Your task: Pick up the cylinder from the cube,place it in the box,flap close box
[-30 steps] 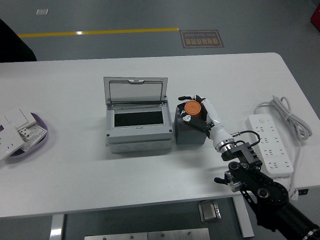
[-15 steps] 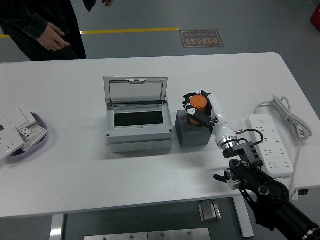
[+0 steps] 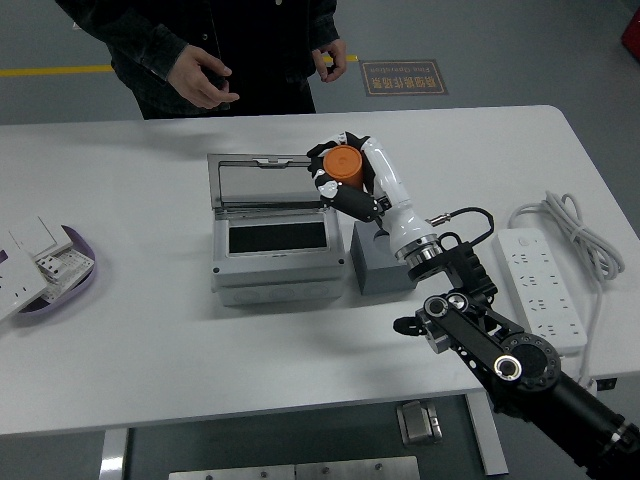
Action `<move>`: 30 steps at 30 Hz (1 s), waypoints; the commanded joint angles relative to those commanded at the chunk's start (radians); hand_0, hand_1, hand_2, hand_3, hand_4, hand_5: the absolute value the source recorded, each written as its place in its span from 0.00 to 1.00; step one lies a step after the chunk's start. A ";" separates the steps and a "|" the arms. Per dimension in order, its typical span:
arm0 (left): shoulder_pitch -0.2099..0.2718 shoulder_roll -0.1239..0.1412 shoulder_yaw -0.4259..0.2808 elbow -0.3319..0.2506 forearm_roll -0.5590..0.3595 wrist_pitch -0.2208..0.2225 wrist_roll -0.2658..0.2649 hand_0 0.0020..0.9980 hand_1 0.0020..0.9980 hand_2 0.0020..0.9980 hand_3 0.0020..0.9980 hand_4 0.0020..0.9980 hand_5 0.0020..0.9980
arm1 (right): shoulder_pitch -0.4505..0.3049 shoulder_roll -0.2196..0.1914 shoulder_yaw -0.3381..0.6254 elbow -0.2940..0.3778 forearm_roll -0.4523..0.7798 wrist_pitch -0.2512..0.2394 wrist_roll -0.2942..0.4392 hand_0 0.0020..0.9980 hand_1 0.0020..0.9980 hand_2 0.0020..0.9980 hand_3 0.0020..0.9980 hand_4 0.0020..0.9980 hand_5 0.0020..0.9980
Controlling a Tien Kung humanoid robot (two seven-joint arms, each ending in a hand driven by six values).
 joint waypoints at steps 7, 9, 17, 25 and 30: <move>-0.001 0.006 -0.012 0.000 0.015 0.000 0.008 0.60 0.58 0.56 0.60 0.66 0.26 | 0.079 0.020 -0.077 -0.023 -0.107 0.017 -0.133 0.00 0.19 0.29 0.21 0.00 0.00; -0.001 0.007 -0.016 0.000 0.020 0.000 0.011 0.60 0.58 0.56 0.60 0.67 0.27 | 0.095 0.026 -0.090 -0.028 -0.133 0.023 -0.172 0.00 0.19 0.30 0.21 0.00 0.00; -0.005 0.011 -0.026 0.000 0.033 -0.001 0.017 0.60 0.58 0.56 0.60 0.67 0.28 | 0.156 0.041 -0.150 -0.057 -0.249 0.057 -0.316 0.00 0.23 0.31 0.22 0.00 0.00; -0.008 0.014 -0.030 0.000 0.040 -0.002 0.018 0.60 0.58 0.56 0.60 0.67 0.28 | 0.186 0.041 -0.171 -0.075 -0.400 0.164 -0.424 0.00 0.24 0.32 0.23 0.00 0.00; -0.008 0.015 -0.032 0.000 0.042 -0.002 0.019 0.60 0.58 0.56 0.60 0.67 0.29 | 0.191 0.041 -0.171 -0.079 -0.435 0.220 -0.430 0.13 0.35 0.37 0.26 0.00 0.00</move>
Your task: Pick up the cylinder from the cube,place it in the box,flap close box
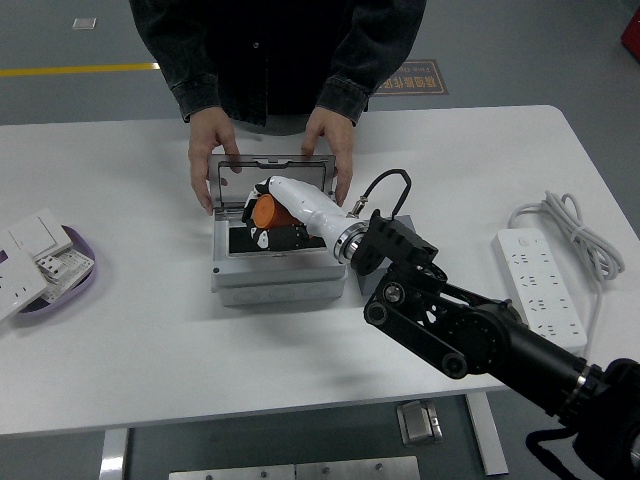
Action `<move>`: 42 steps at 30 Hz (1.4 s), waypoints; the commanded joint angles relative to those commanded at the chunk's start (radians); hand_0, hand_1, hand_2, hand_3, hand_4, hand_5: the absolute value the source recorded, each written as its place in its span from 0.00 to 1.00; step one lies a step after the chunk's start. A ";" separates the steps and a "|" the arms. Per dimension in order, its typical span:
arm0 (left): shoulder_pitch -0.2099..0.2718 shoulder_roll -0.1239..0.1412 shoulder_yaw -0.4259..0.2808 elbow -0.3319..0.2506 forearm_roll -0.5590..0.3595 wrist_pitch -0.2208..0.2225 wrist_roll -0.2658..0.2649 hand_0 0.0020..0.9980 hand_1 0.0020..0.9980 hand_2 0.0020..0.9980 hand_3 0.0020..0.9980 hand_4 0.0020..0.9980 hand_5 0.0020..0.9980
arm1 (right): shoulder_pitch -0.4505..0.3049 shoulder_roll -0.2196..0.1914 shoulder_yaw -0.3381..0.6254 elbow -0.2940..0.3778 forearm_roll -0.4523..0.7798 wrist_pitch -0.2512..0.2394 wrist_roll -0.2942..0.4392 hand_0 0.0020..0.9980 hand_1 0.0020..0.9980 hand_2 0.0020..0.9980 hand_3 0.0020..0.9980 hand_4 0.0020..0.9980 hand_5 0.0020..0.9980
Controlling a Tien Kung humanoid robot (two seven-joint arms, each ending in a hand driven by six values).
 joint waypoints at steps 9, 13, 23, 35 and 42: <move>-0.003 0.000 0.000 0.000 0.003 -0.001 -0.002 0.60 0.58 0.56 0.60 0.67 0.29 | -0.003 0.000 0.015 -0.001 -0.101 0.046 -0.010 0.76 0.69 0.66 0.66 0.43 0.08; -0.002 -0.001 0.002 0.000 0.001 -0.001 -0.002 0.60 0.58 0.56 0.60 0.67 0.29 | -0.003 0.000 0.026 0.000 -0.174 0.065 -0.026 0.76 0.69 0.66 0.66 0.43 0.08; -0.005 0.000 0.005 0.000 -0.001 -0.001 -0.004 0.60 0.58 0.56 0.60 0.67 0.29 | -0.005 0.000 0.033 0.002 -0.213 0.079 -0.038 0.85 0.73 0.72 0.76 0.62 0.03; -0.006 -0.002 0.007 0.000 -0.001 -0.003 -0.006 0.60 0.58 0.56 0.60 0.67 0.29 | -0.018 0.000 0.035 -0.004 -0.133 0.060 0.002 0.85 0.73 0.73 0.80 0.68 0.05; -0.004 -0.005 0.012 0.000 -0.009 -0.002 -0.007 0.60 0.58 0.56 0.60 0.67 0.29 | -0.051 -0.008 0.060 0.033 0.041 0.017 0.085 0.85 0.74 0.72 0.80 0.85 0.20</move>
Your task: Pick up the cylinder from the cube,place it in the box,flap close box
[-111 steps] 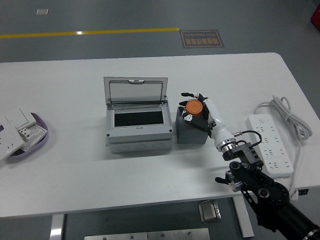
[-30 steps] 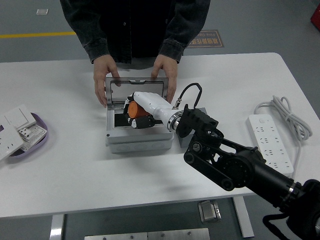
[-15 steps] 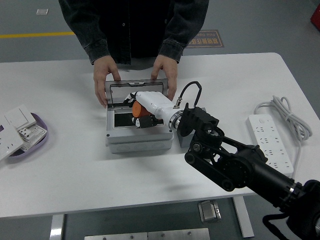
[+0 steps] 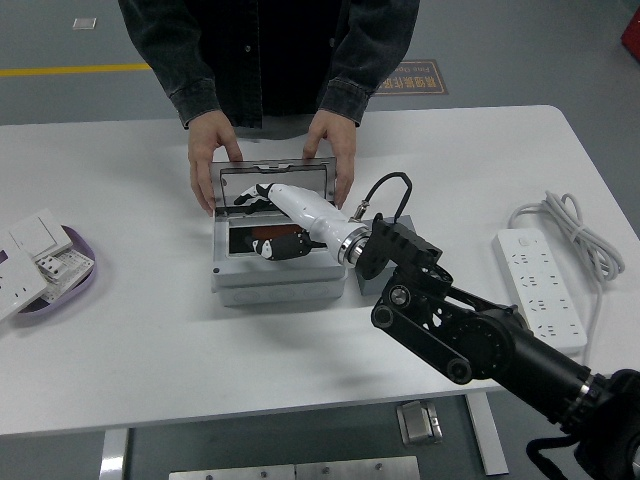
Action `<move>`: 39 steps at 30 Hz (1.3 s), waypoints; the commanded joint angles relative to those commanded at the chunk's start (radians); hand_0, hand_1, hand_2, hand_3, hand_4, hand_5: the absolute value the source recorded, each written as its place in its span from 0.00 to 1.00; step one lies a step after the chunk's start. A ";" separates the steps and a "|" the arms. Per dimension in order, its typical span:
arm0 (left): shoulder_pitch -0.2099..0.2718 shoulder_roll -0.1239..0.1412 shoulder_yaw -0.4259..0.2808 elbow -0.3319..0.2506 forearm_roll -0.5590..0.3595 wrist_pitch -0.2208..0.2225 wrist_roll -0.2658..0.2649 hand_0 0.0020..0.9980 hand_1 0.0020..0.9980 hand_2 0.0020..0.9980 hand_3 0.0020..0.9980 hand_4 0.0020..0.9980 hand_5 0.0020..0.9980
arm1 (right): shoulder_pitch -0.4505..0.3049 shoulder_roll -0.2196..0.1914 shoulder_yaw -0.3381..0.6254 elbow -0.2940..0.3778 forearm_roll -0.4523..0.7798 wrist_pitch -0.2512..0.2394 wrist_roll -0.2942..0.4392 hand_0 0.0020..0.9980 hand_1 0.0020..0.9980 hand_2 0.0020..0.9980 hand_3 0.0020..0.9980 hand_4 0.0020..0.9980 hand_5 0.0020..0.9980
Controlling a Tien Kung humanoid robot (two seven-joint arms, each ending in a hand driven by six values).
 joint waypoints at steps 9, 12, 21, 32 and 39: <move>0.000 -0.001 0.003 0.000 -0.002 0.001 0.000 0.60 0.58 0.56 0.60 0.67 0.28 | 0.051 -0.077 0.067 0.060 0.201 -0.041 0.042 0.83 0.71 0.70 0.77 0.85 0.24; -0.002 -0.001 0.005 0.000 -0.002 0.000 -0.001 0.60 0.58 0.56 0.60 0.67 0.28 | 0.087 -0.106 0.071 0.035 0.209 -0.030 0.020 0.83 0.71 0.70 0.77 0.85 0.24; -0.002 0.001 0.004 0.000 0.000 0.000 -0.001 0.60 0.58 0.56 0.60 0.67 0.28 | 0.135 -0.160 0.004 -0.018 0.239 -0.012 -0.011 0.82 0.71 0.69 0.76 0.82 0.27; -0.001 0.002 0.004 0.000 -0.003 0.001 -0.003 0.60 0.58 0.56 0.60 0.67 0.28 | 0.100 -0.242 -0.079 0.072 0.300 -0.027 -0.018 0.82 0.70 0.69 0.76 0.82 0.27; 0.002 0.001 0.012 0.000 -0.015 0.004 -0.007 0.60 0.58 0.56 0.60 0.67 0.28 | 0.047 -0.276 -0.096 0.175 0.306 -0.073 -0.064 0.80 0.70 0.69 0.76 0.82 0.28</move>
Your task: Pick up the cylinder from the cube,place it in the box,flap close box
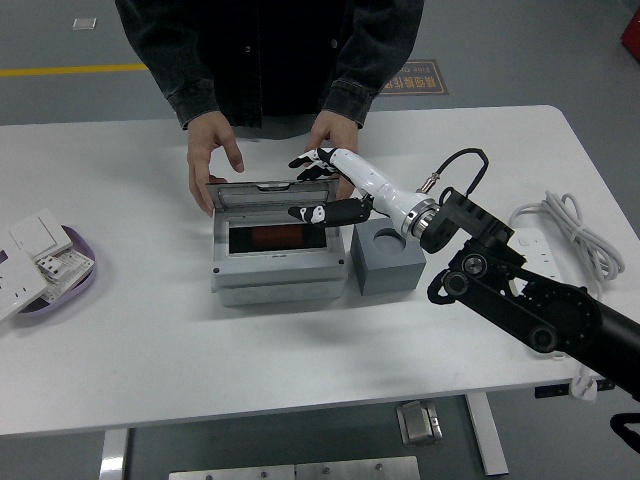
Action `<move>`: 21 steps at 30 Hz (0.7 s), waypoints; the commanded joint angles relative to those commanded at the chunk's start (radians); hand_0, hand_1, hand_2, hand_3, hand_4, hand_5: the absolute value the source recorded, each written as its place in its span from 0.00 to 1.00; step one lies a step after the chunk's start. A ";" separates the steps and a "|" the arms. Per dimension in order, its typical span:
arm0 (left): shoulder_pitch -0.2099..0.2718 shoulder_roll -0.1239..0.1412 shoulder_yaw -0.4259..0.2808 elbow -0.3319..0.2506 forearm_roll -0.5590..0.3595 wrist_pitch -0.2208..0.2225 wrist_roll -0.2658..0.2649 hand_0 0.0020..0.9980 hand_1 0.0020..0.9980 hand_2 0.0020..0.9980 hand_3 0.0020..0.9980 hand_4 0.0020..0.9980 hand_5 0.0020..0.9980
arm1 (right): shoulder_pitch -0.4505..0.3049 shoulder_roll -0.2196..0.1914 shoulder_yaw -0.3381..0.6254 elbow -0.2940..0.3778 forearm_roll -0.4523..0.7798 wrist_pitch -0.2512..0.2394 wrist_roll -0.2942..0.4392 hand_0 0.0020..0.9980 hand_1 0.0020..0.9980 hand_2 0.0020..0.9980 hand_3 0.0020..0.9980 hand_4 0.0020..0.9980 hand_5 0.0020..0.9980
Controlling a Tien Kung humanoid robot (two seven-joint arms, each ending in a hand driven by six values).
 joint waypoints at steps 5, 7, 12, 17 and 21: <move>0.000 -0.003 0.005 0.000 -0.005 0.001 -0.002 0.60 0.58 0.56 0.60 0.67 0.28 | -0.041 0.011 -0.011 0.002 0.089 -0.016 0.021 0.80 0.70 0.69 0.76 0.82 0.28; -0.001 -0.004 0.006 0.000 -0.006 0.001 -0.002 0.60 0.58 0.56 0.60 0.67 0.28 | -0.057 0.016 -0.013 -0.001 0.129 -0.023 0.037 0.78 0.69 0.68 0.76 0.77 0.28; 0.000 -0.003 0.006 0.000 -0.007 0.002 -0.003 0.60 0.58 0.56 0.60 0.67 0.28 | -0.082 0.017 0.012 0.002 0.143 -0.034 0.052 0.76 0.69 0.68 0.73 0.61 0.26; 0.005 -0.003 0.007 0.000 -0.012 0.004 -0.001 0.60 0.58 0.56 0.60 0.67 0.28 | -0.140 0.004 0.116 0.032 0.070 -0.027 0.055 0.76 0.69 0.68 0.72 0.61 0.29; 0.014 -0.002 0.012 0.000 -0.022 0.007 0.002 0.60 0.58 0.56 0.60 0.67 0.28 | -0.213 0.007 0.224 0.070 0.032 -0.031 0.087 0.76 0.69 0.68 0.72 0.61 0.29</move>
